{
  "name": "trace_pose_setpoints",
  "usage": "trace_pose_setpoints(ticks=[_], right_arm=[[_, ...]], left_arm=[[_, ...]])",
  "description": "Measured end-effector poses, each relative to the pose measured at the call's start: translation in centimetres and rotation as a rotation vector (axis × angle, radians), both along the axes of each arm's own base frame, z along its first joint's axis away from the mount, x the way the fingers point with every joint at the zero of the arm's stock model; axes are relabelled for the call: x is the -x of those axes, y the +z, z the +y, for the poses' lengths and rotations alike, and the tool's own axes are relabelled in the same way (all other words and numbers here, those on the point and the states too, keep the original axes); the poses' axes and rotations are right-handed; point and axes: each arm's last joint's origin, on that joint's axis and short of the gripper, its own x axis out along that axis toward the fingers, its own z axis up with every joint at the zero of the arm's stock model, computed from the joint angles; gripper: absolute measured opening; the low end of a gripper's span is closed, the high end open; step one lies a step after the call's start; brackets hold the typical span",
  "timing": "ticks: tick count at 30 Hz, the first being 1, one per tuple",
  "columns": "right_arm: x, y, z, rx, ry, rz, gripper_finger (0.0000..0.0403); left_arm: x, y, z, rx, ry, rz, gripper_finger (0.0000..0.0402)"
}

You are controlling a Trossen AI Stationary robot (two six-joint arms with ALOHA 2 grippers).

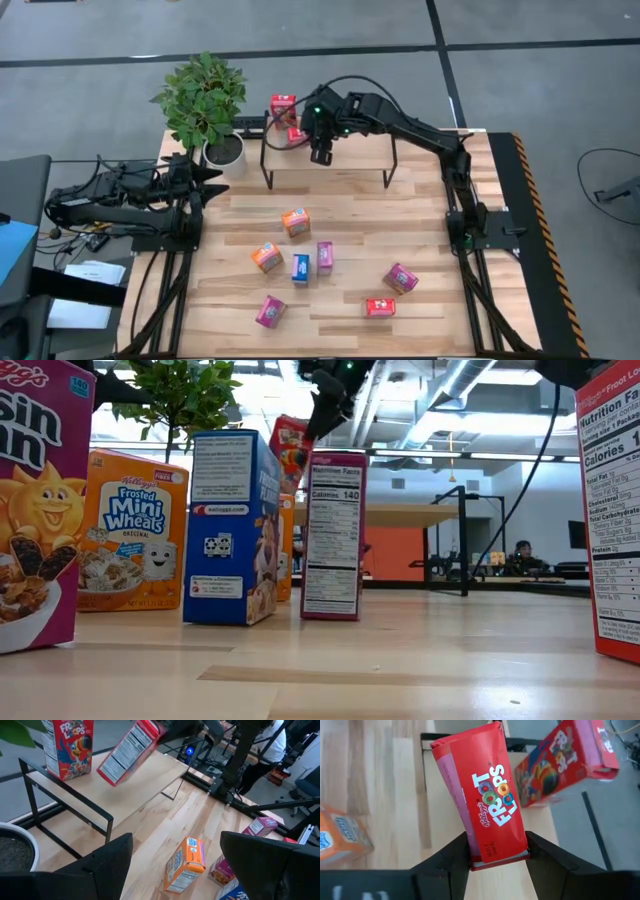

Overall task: Stack cereal on shelf
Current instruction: Put the top red cereal box on the shelf aligned with the other red cereal box on the shelf

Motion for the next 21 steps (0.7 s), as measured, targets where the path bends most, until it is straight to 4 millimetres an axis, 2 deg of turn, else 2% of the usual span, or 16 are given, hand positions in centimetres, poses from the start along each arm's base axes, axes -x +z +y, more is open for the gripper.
trace_pose_setpoints(ticks=[15,21], right_arm=[[-0.3,-1.0,-0.6,-0.046,0.01,0.015,0.0207],[-0.5,-0.7,-1.0,-0.019,-0.001,-0.022,0.0234]], left_arm=[[0.0,0.0,0.0,0.002,0.0,-0.001,0.029],[0.0,0.0,0.0,-0.002,0.0,0.0,0.029]])
